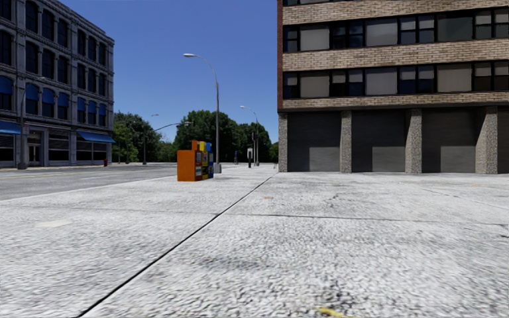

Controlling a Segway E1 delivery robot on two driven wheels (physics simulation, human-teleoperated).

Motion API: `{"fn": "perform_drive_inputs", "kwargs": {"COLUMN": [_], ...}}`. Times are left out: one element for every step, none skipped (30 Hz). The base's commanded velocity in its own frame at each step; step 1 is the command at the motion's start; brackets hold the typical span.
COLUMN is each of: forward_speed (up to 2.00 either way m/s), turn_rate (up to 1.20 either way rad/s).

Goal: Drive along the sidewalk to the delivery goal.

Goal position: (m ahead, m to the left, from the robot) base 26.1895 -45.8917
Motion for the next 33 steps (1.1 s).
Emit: {"fn": "perform_drive_inputs", "kwargs": {"forward_speed": [2.00,2.00,2.00,2.00,2.00,2.00,2.00,2.00,2.00,2.00,2.00,2.00,2.00,2.00,2.00,2.00,2.00,2.00,2.00,2.00,2.00,2.00,2.00,2.00,2.00,2.00,2.00,2.00,2.00,2.00,2.00,2.00,2.00], "turn_rate": [0.00,0.00,0.00,0.00,0.00,0.00,0.00,0.00,0.00,0.00,0.00,0.00,0.00,0.00,0.00,0.00,0.00,0.00,0.00,0.00,0.00,0.00,0.00,0.00,0.00,0.00,0.00,0.00,0.00,0.00,0.00,0.00,0.00]}}
